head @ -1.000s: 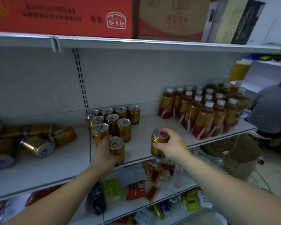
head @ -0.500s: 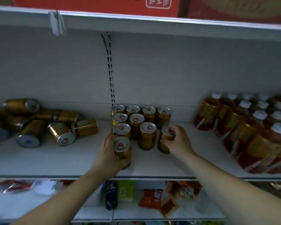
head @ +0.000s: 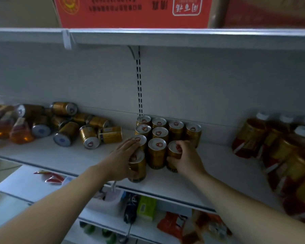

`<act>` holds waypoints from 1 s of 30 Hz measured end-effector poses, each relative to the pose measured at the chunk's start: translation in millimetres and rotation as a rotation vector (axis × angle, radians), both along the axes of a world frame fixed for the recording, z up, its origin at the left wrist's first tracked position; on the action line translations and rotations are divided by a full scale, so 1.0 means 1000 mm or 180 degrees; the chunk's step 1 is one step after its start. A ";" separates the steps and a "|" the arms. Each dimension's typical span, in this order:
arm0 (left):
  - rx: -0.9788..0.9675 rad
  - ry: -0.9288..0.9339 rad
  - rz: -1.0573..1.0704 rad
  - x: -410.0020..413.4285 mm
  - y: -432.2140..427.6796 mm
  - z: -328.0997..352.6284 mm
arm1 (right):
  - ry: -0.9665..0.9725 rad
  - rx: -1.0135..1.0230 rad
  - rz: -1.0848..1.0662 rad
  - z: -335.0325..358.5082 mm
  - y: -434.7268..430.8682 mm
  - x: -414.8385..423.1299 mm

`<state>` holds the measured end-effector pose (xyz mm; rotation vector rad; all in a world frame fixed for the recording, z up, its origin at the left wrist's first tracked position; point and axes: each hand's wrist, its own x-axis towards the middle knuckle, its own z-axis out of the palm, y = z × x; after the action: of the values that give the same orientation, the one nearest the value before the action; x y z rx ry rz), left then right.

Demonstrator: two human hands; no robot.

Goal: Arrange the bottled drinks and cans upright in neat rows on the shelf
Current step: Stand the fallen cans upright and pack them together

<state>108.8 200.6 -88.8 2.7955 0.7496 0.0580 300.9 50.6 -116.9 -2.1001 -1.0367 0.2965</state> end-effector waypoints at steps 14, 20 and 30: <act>-0.0324 0.0337 -0.0275 -0.004 0.019 0.007 | -0.0349 -0.0532 -0.0234 0.015 0.026 -0.022; -0.0375 0.0349 -0.0483 0.000 0.027 0.012 | -0.0123 -0.0782 -0.0059 0.025 0.038 -0.005; -0.0386 0.0335 -0.0527 0.001 0.037 0.003 | -0.0016 -0.0974 0.0305 0.024 0.043 0.006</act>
<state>109.7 237.2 -86.1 2.7496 0.5227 -0.1601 306.7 94.1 -93.0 -2.3245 -1.1564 0.5259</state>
